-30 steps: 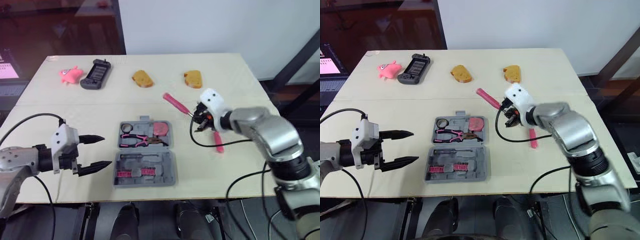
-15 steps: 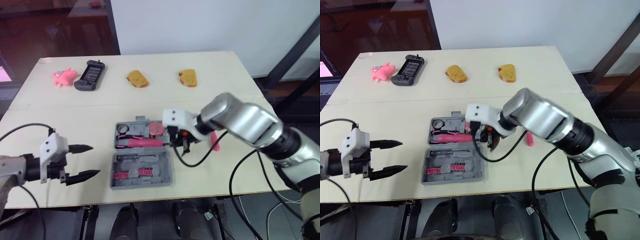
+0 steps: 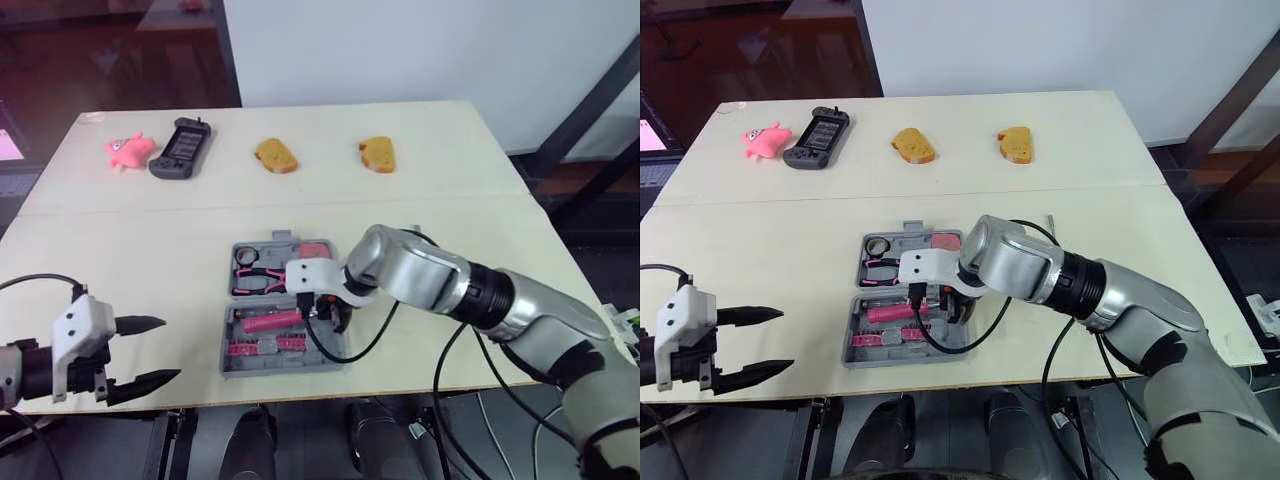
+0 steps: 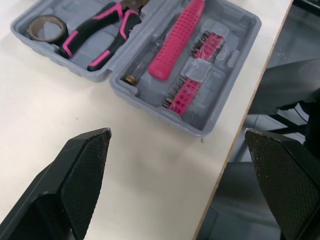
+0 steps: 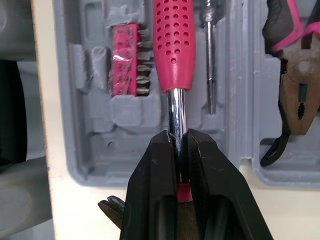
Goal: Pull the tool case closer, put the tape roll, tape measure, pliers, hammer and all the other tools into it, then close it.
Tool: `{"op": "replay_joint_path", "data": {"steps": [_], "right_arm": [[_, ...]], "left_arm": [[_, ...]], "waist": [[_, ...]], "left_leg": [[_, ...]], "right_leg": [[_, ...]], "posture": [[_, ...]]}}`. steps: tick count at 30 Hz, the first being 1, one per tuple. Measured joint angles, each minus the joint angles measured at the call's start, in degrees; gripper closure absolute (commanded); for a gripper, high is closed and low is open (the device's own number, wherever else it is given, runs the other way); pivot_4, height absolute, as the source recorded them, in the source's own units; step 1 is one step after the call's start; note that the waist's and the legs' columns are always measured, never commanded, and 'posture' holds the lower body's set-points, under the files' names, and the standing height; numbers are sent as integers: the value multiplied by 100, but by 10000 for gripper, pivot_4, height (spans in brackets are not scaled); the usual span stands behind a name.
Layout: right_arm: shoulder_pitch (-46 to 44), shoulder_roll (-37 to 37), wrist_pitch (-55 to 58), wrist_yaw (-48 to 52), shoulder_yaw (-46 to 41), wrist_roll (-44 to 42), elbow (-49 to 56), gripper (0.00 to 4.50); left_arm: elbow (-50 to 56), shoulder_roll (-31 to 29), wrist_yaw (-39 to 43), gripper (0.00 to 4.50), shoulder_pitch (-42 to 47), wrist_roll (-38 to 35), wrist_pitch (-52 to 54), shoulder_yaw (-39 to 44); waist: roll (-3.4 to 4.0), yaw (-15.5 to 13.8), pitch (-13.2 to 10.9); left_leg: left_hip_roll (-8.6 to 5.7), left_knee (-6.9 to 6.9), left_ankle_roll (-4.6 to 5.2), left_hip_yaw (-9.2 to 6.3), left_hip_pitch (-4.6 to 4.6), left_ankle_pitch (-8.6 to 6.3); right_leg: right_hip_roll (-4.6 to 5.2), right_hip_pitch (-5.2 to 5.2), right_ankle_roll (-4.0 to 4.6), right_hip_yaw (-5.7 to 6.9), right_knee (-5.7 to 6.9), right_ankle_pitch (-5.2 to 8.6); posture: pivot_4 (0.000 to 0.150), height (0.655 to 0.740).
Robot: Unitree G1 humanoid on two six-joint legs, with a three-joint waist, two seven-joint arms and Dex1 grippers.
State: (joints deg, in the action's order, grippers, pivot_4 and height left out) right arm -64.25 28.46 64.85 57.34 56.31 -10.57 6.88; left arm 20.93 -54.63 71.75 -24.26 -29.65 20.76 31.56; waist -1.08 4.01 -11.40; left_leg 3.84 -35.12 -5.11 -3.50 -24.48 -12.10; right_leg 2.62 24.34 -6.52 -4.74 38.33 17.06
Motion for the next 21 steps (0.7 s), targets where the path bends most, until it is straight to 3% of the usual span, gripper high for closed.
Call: {"op": "replay_joint_path", "data": {"steps": [21], "right_arm": [[137, -770, -213, 61, 60, 343, -817, 44667]], "left_arm": [[11, -39, 86, 0, -188, 24, 19, 135]], "waist": [[0, 5, 0]], "left_leg": [[0, 1, 0, -1, 0, 0]], "right_leg": [[0, 0, -2, 1, 6, -1]], "posture": [[1500, 7400]]}}
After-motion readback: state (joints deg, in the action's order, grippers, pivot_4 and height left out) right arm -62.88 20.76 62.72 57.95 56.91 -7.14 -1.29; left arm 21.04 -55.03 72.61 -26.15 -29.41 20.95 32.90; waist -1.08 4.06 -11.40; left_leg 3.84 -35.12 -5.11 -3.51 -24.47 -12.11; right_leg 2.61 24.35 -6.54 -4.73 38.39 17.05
